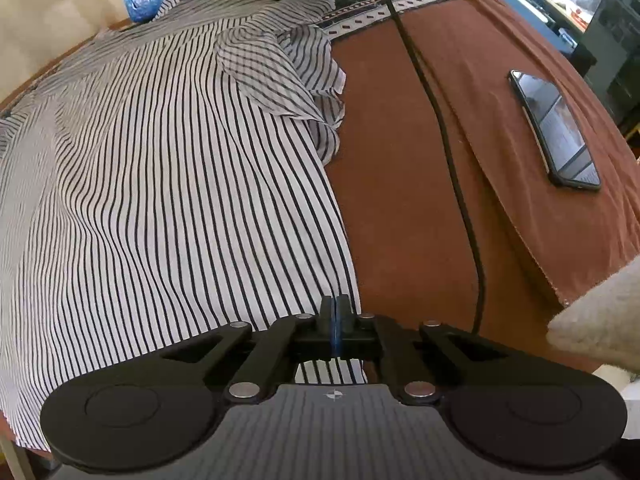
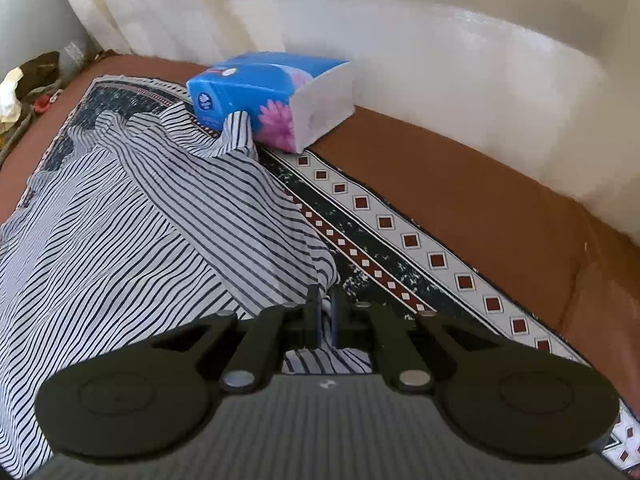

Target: Fold clothes

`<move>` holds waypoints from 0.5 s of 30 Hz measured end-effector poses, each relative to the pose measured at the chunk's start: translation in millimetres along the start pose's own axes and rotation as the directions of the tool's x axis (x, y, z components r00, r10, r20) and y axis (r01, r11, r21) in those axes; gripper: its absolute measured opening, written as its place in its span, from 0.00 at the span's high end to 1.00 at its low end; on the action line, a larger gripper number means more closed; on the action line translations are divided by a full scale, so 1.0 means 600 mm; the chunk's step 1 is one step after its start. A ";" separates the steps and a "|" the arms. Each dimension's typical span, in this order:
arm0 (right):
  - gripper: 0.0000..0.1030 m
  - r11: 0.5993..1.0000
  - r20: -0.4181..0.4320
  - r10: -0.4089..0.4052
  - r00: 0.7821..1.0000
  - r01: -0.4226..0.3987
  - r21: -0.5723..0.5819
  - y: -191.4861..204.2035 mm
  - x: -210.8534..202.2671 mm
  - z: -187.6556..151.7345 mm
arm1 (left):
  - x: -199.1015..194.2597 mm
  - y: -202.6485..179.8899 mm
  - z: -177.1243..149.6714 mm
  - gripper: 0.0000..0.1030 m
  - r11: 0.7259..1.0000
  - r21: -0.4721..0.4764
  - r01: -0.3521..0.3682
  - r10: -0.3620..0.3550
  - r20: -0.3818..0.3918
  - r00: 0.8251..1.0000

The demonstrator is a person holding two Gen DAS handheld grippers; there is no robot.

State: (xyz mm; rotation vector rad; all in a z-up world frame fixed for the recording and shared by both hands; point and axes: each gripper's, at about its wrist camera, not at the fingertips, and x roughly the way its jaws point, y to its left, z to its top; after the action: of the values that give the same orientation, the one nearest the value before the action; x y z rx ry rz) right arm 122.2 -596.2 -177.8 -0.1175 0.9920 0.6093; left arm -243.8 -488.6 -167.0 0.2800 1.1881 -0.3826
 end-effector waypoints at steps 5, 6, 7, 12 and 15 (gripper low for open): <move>0.60 1.000 0.026 -0.017 1.000 0.018 -0.010 0.014 -0.005 -0.001 | -0.006 -0.012 -0.005 0.69 0.997 0.039 -0.061 0.061 0.007 0.998; 0.60 1.000 0.030 -0.013 0.999 0.014 -0.016 0.017 -0.007 -0.001 | -0.009 -0.017 -0.006 0.66 0.996 0.053 -0.076 0.075 0.015 0.997; 0.60 1.000 0.027 -0.004 1.000 0.004 -0.017 0.016 -0.006 0.000 | -0.012 -0.023 -0.006 0.60 0.995 0.064 -0.080 0.078 0.025 0.997; 0.60 0.999 0.012 0.013 1.000 -0.012 -0.033 0.020 -0.006 -0.008 | -0.009 -0.037 -0.004 0.50 0.994 0.081 -0.071 0.069 0.030 0.997; 0.57 0.999 0.009 0.017 1.000 -0.017 -0.034 0.021 -0.009 -0.016 | 0.006 -0.033 -0.003 0.50 0.995 0.055 -0.084 0.084 0.001 0.996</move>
State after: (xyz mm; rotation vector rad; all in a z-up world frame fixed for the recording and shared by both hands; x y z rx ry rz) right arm 106.0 -591.5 -176.7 -0.1364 0.9750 0.6420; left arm -252.8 -506.2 -171.3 0.3769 1.1640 -0.3425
